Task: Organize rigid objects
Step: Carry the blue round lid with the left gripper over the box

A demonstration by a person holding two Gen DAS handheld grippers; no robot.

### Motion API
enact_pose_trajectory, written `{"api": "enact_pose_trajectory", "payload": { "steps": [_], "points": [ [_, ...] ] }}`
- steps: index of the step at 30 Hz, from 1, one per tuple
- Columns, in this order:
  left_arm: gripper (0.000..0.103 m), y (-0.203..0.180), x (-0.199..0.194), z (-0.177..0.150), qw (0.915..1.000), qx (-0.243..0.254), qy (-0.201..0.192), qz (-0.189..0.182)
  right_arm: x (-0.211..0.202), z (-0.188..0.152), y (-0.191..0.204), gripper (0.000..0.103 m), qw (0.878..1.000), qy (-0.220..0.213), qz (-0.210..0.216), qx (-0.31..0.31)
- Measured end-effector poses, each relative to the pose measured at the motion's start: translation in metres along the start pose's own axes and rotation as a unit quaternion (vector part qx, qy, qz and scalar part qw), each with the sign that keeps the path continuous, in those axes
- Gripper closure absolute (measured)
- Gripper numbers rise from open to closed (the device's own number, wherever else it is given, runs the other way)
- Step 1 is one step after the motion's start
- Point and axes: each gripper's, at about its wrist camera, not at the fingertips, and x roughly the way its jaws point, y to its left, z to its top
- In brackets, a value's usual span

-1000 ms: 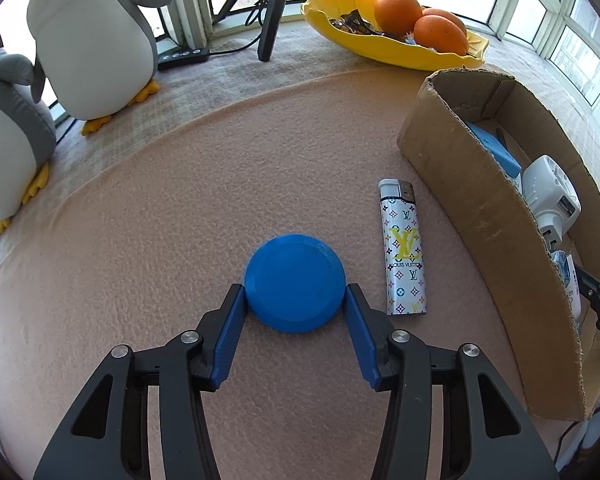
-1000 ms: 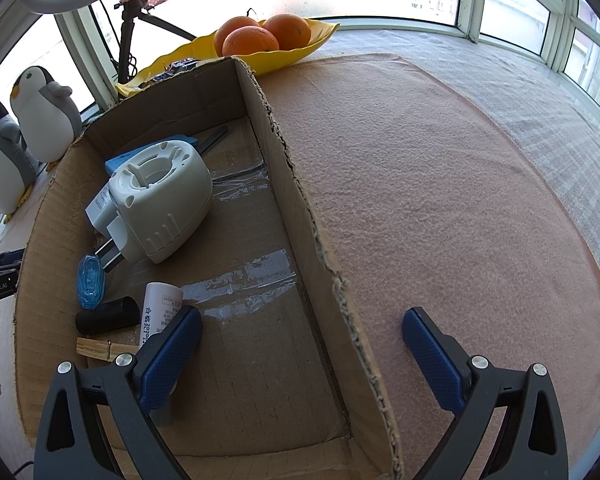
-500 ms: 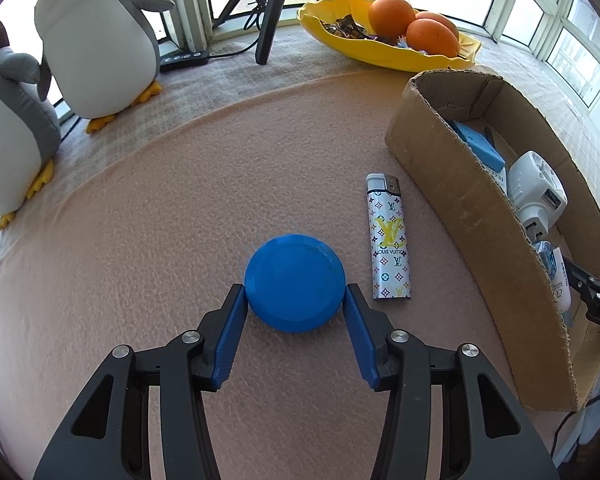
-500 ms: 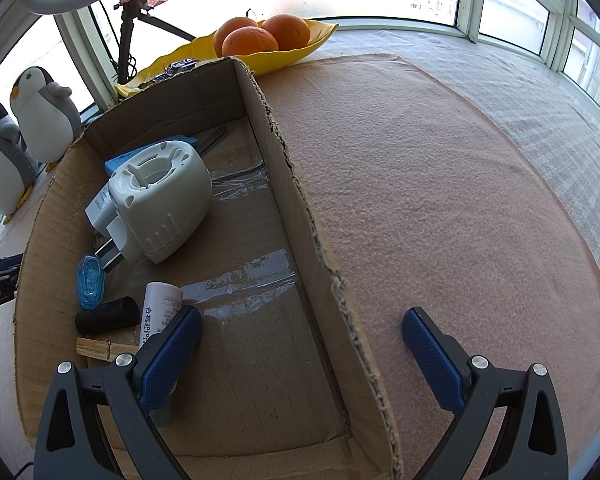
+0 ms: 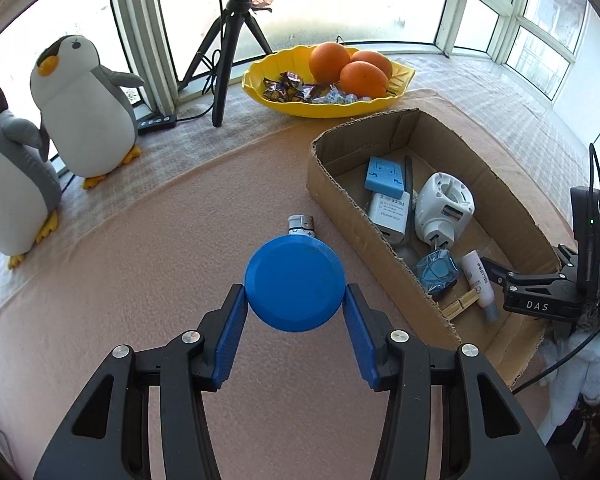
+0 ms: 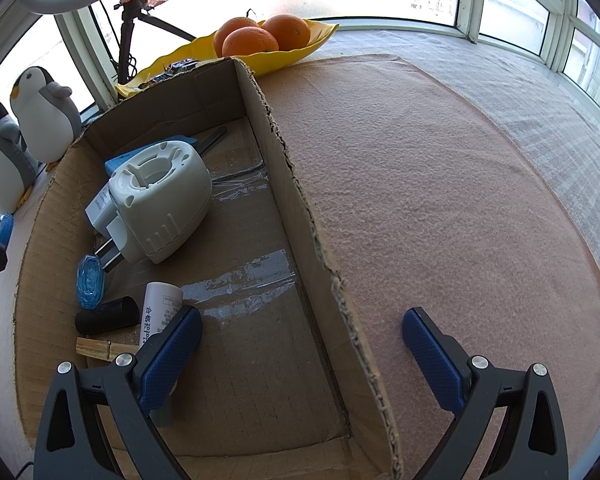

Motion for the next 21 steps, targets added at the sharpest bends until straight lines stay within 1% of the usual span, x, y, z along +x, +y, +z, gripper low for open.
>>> {"api": "enact_pose_trajectory", "payload": {
  "steps": [5, 9, 14, 18, 21],
  "points": [
    [0.055, -0.021, -0.014, 0.006, 0.9995, 0.023, -0.014, -0.017, 0.0, 0.0, 0.0, 0.004, 1.0, 0.0, 0.0, 0.0],
    [0.055, -0.045, -0.02, 0.01, 0.9978, 0.052, -0.021, -0.034, 0.0, 0.0, 0.0, 0.004, 1.0, 0.0, 0.0, 0.0],
    [0.055, -0.072, -0.017, 0.014, 0.9952, 0.083, -0.021, -0.046, 0.0, 0.0, 0.0, 0.004, 1.0, 0.0, 0.0, 0.0],
    [0.055, -0.084, -0.011, 0.015, 0.9942, 0.091, -0.013, -0.055, 0.0, 0.0, 0.0, 0.004, 1.0, 0.0, 0.0, 0.0],
    [0.055, -0.091, -0.005, 0.015, 0.9938, 0.096, -0.008, -0.055, 0.0, 0.0, 0.0, 0.004, 1.0, 0.0, 0.0, 0.0]
  ]
}}
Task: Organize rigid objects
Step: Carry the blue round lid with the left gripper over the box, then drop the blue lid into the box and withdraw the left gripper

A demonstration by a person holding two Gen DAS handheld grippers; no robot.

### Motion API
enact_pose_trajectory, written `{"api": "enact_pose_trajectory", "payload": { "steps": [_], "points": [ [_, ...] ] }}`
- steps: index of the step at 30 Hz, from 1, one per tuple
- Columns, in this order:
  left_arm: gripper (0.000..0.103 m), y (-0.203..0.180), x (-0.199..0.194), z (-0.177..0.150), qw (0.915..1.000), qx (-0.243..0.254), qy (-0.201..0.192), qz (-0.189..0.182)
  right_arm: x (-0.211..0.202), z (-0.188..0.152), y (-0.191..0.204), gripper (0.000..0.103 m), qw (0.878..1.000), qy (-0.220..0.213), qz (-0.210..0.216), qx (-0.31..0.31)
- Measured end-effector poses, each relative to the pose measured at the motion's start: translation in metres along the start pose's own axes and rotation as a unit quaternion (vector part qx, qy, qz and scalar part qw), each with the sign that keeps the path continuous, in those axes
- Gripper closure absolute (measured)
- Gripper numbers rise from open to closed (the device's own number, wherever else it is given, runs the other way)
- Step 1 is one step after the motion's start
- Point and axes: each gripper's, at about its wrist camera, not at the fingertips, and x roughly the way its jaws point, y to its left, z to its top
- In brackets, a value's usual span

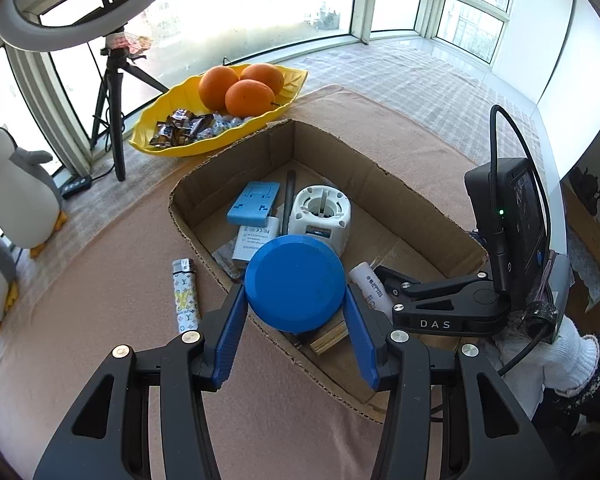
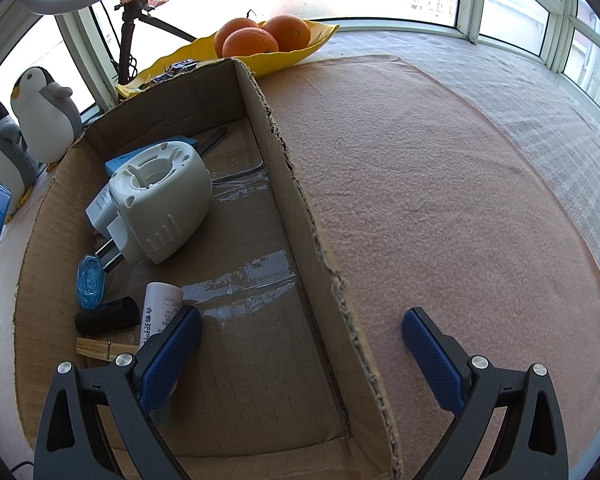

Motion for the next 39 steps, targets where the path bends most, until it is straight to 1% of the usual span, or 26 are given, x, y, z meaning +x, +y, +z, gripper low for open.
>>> {"api": "enact_pose_trajectory", "payload": {
  "steps": [7, 17, 18, 19, 20, 21, 39],
  "points": [
    [0.055, -0.007, 0.013, 0.004, 0.9999, 0.004, 0.01, -0.002, 0.0, 0.0, 0.0, 0.004, 1.0, 0.0, 0.0, 0.0],
    [0.054, -0.018, 0.017, 0.008, 0.9997, 0.018, 0.012, -0.009, 0.0, 0.0, 0.0, 0.004, 1.0, 0.0, 0.0, 0.0],
    [0.049, -0.019, 0.017, 0.008, 0.9997, 0.021, 0.013, -0.009, 0.0, 0.0, 0.0, 0.004, 1.0, 0.0, 0.0, 0.0],
    [0.04, -0.019, 0.016, 0.008, 0.9997, 0.022, 0.01, -0.009, 0.0, 0.0, 0.0, 0.004, 1.0, 0.0, 0.0, 0.0],
    [0.037, -0.02, 0.016, 0.008, 0.9997, 0.023, 0.008, -0.009, 0.0, 0.0, 0.0, 0.004, 1.0, 0.0, 0.0, 0.0],
    [0.036, -0.019, 0.015, 0.008, 0.9997, 0.023, 0.006, -0.011, 0.0, 0.0, 0.0, 0.004, 1.0, 0.0, 0.0, 0.0],
    [0.036, -0.013, 0.009, 0.008, 0.9997, 0.016, -0.003, -0.016, 0.002, 0.002, 0.0, 0.004, 1.0, 0.0, 0.0, 0.001]
  ]
}}
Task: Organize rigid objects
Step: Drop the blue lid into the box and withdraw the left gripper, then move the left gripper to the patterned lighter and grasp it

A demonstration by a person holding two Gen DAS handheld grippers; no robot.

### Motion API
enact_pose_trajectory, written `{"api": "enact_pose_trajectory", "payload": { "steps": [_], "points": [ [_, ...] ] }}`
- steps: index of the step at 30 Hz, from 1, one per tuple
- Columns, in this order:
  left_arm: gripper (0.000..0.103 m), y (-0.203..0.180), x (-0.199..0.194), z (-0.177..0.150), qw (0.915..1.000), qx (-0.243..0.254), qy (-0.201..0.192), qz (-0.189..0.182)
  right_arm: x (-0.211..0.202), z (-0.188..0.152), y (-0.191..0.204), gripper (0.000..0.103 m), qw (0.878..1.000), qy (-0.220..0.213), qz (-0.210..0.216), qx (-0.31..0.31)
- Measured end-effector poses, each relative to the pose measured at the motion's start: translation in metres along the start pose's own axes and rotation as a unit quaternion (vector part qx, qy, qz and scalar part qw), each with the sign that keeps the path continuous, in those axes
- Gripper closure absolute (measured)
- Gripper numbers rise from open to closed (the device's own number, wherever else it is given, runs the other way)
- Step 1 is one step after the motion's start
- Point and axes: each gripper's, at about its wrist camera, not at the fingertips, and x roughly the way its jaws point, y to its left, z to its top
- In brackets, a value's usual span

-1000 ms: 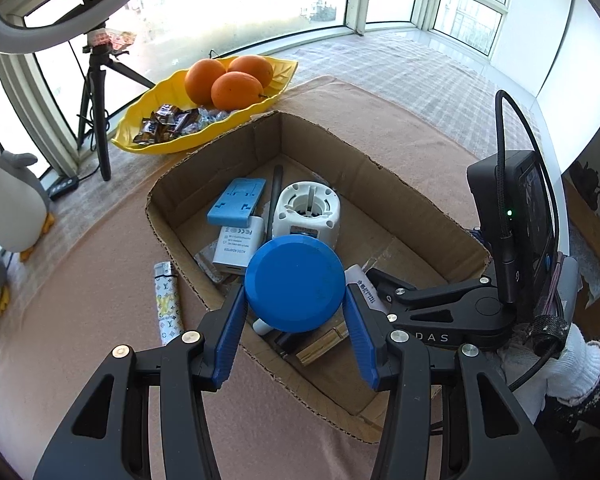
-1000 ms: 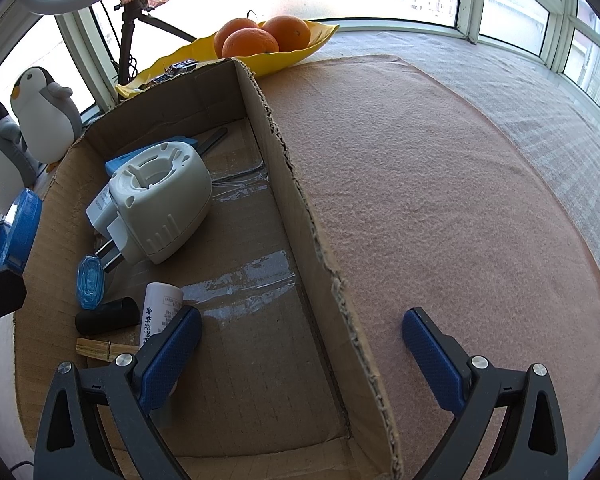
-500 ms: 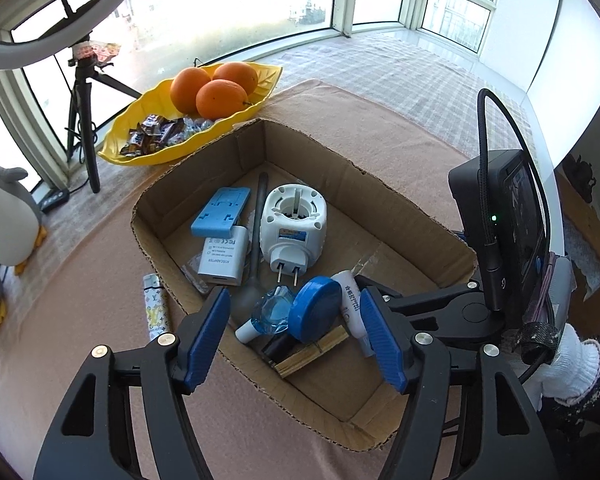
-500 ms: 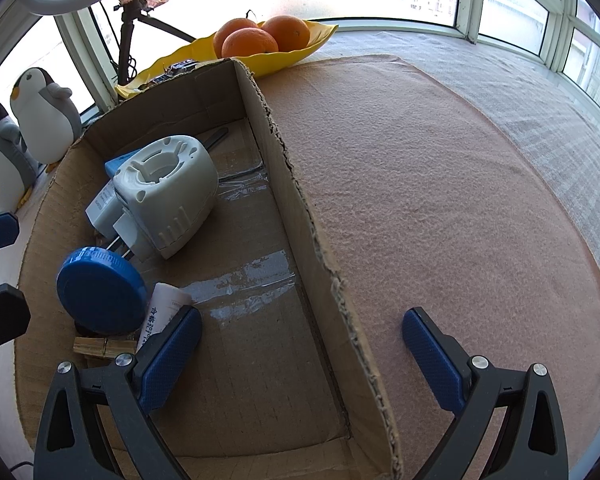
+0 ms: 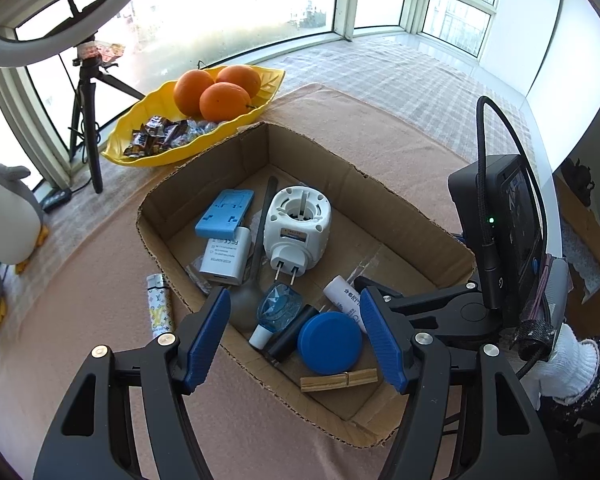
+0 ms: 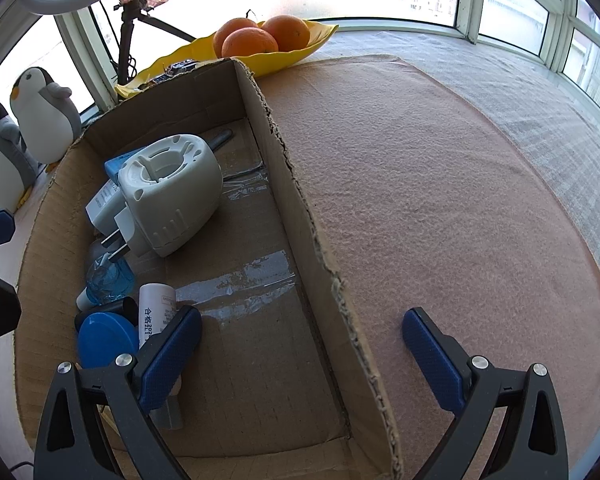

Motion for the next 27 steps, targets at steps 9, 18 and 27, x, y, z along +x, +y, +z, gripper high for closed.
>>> {"api": "enact_pose_trajectory", "payload": {
  "steps": [9, 18, 27],
  "points": [
    [0.036, 0.047, -0.023, -0.018, 0.9992, -0.029, -0.018, 0.019, 0.001, 0.0, 0.0, 0.004, 1.0, 0.001, 0.0, 0.0],
    [0.036, 0.095, -0.017, -0.039, 0.9976, -0.041, 0.007, 0.056, 0.001, 0.0, 0.0, 0.003, 1.0, 0.001, 0.0, 0.0],
    [0.036, 0.114, 0.021, -0.038, 0.9948, -0.083, 0.044, 0.038, 0.001, 0.0, 0.0, 0.003, 1.0, 0.001, -0.001, 0.0]
  ]
}}
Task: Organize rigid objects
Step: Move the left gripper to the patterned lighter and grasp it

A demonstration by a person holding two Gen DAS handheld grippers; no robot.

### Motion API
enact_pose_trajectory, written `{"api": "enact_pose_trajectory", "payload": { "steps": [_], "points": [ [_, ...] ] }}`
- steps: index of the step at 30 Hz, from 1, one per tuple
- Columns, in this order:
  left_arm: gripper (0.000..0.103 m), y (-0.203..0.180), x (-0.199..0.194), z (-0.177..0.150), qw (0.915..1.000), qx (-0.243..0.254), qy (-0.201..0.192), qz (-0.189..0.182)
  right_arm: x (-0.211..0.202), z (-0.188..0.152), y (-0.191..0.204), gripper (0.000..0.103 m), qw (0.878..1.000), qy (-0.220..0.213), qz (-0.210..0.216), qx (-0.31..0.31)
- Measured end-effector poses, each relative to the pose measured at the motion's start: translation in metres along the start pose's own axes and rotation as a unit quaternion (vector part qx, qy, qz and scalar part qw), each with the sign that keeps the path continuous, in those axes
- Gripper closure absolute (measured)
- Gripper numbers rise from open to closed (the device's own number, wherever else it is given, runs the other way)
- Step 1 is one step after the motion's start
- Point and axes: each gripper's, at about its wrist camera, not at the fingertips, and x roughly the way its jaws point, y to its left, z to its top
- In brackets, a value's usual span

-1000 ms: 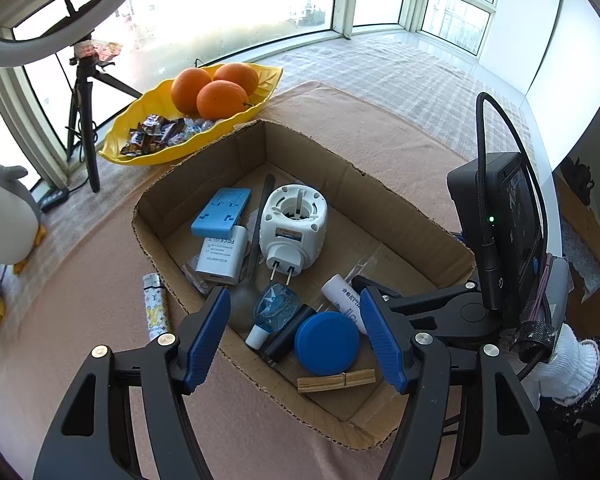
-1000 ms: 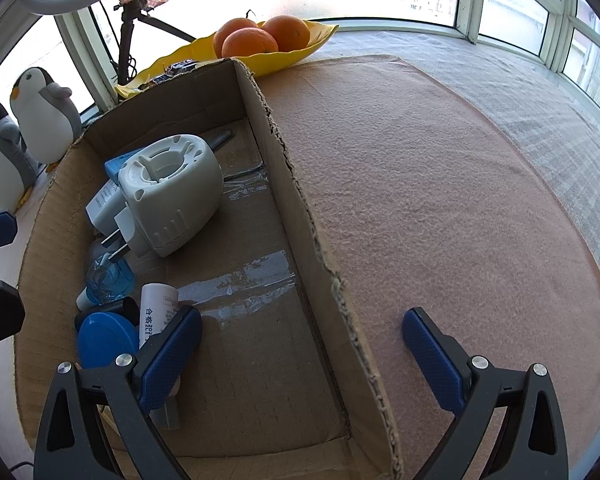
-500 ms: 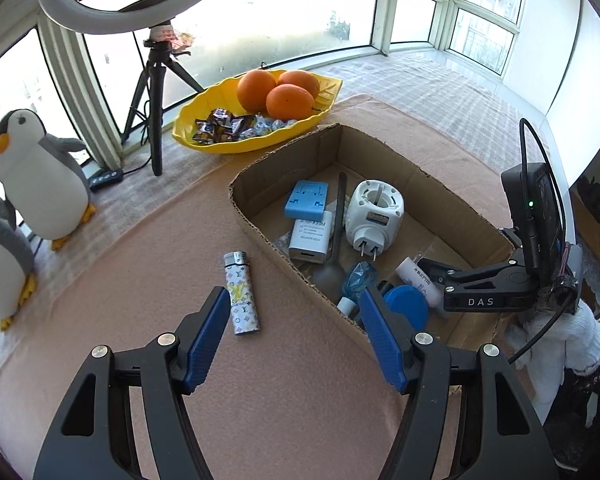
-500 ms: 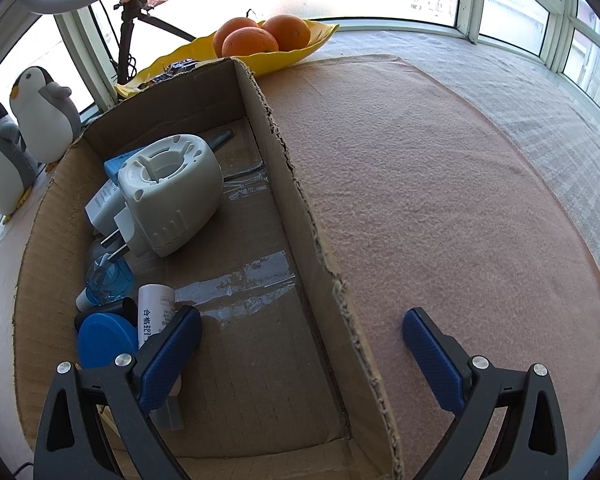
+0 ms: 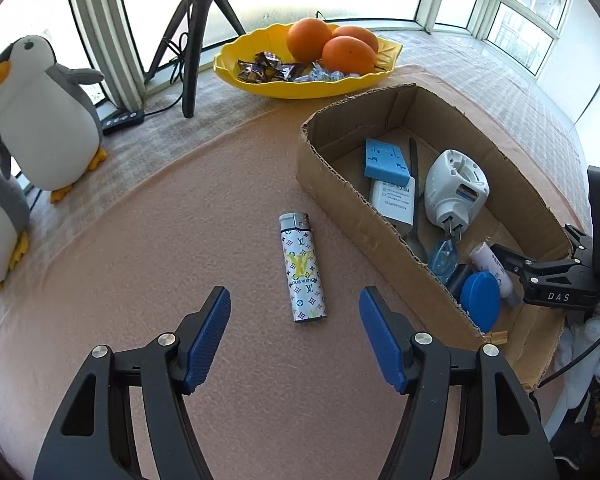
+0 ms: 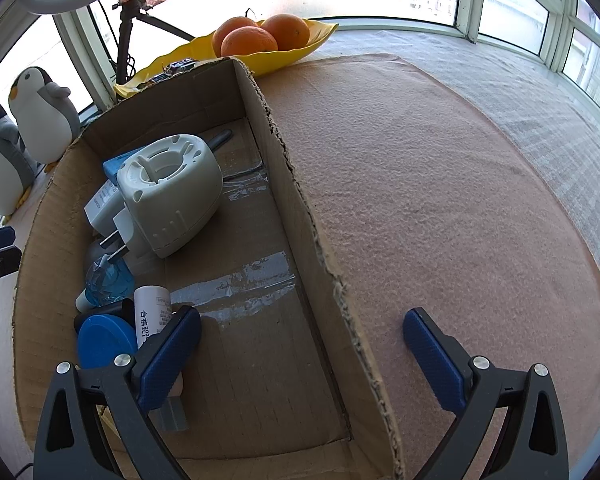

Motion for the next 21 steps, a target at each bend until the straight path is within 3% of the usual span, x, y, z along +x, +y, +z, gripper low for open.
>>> {"api": "enact_pose_trajectory", "payload": {
  "steps": [7, 14, 16, 21],
  "points": [
    [0.05, 0.008, 0.03, 0.004, 0.9994, -0.026, 0.025, 0.001, 0.001, 0.0, -0.001, 0.002, 1.0, 0.0, 0.0, -0.001],
    [0.051, 0.008, 0.041, 0.01, 0.999, -0.031, 0.031, -0.003, 0.001, -0.001, -0.001, 0.002, 1.0, 0.0, 0.0, -0.001],
    [0.059, 0.005, 0.045, 0.011, 0.9989, -0.031, 0.035, -0.004, 0.001, 0.0, -0.001, 0.002, 1.0, 0.0, 0.0, -0.001],
    [0.066, 0.002, 0.051, 0.015, 0.999, -0.024, 0.035, 0.01, 0.001, 0.0, -0.001, 0.002, 1.0, 0.0, 0.0, -0.001]
  ]
}}
